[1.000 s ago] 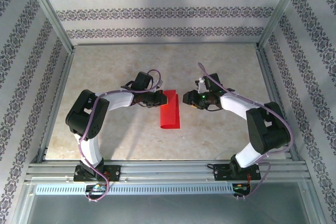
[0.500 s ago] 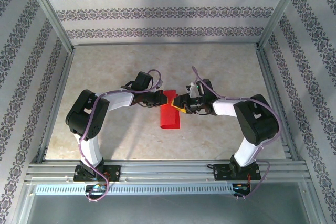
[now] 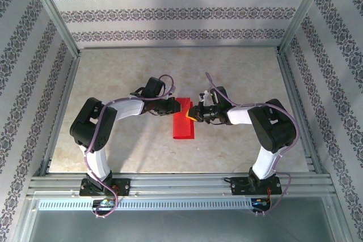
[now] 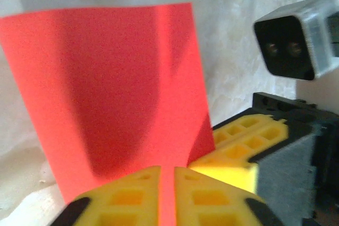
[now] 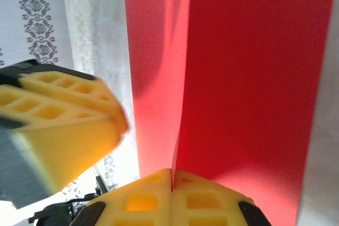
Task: Fold a paper plane with a square sheet of paper (fold left side to right side)
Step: First fold in half a square sheet of paper at the center of the table.
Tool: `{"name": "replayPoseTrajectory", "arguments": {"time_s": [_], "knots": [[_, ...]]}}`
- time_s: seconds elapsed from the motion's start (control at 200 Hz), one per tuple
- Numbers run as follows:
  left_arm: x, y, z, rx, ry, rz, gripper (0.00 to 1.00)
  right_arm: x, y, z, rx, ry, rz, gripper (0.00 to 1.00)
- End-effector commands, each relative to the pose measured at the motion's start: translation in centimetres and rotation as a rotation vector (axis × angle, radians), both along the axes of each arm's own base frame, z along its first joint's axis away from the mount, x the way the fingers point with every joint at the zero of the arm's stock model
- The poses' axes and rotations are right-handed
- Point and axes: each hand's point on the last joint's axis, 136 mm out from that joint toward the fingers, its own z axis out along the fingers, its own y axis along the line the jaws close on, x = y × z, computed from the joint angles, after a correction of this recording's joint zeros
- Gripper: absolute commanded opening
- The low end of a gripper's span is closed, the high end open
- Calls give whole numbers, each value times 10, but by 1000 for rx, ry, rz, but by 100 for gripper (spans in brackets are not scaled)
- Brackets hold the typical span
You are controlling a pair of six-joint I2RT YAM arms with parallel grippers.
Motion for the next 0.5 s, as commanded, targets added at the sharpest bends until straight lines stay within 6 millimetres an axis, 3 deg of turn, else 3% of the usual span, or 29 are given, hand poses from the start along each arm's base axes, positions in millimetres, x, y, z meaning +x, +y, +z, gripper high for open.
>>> {"name": "replayPoseTrajectory", "arguments": {"time_s": [0.0,0.21,0.495], "knots": [[-4,6,25,43,-81,6,23,1,-2,-11,-57,-5,-2,0],[-13,29,24,136,-97,61,52,0,-9,-19,-117,-5,-2,0],[-26,24,-4,121,-7,48,62,2,-9,-23,-132,-3,0,0]]}}
